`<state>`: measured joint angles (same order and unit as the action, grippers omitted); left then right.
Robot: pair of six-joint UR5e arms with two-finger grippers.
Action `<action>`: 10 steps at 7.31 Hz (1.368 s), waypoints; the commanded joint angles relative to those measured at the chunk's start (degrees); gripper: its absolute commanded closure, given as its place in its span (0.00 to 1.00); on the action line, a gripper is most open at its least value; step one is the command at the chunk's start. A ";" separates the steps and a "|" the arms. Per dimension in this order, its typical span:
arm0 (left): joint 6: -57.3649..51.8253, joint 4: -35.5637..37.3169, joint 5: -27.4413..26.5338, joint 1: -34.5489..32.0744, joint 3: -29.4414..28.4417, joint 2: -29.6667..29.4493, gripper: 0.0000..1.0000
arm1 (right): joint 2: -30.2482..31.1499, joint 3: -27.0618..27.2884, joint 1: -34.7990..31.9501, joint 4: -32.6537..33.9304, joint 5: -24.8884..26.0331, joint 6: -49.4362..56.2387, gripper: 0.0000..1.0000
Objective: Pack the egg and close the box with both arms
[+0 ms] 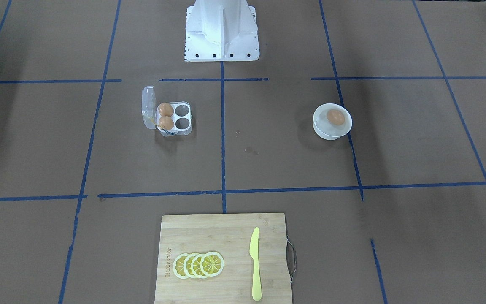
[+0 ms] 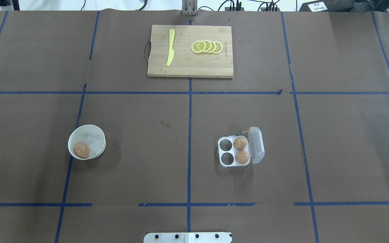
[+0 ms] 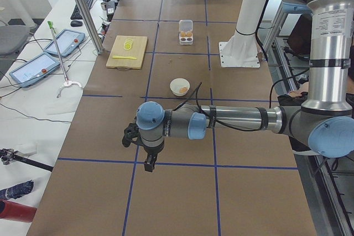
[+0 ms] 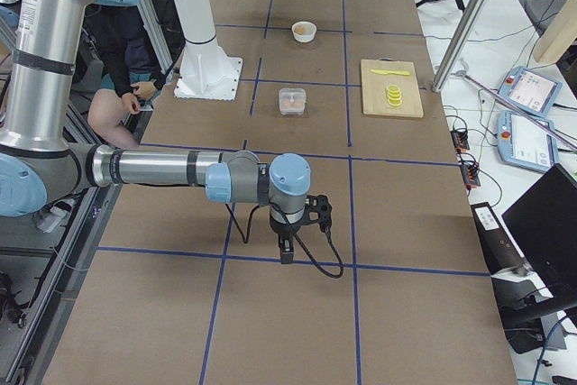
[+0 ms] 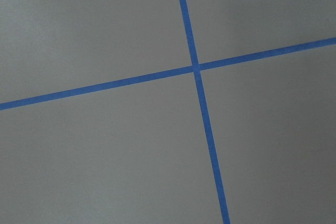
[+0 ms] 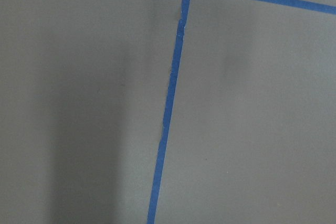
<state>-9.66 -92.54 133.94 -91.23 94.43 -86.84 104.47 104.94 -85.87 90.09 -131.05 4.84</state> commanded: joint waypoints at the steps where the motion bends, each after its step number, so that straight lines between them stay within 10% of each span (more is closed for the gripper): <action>1: -0.27 -0.27 0.09 0.00 0.05 0.00 0.00 | 0.03 0.00 0.00 0.00 0.00 0.00 0.00; 5: -0.01 -7.54 -0.09 1.57 -0.04 0.00 0.00 | -1.02 -0.17 0.00 -1.74 0.17 0.00 0.00; 10: 0.69 -42.79 0.35 2.28 -4.23 -4.71 0.00 | -4.53 -2.38 0.44 -14.15 -0.88 -0.35 0.00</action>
<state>-9.25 -128.74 133.80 -89.21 92.67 -88.90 100.75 102.57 -85.69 77.13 -131.42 4.66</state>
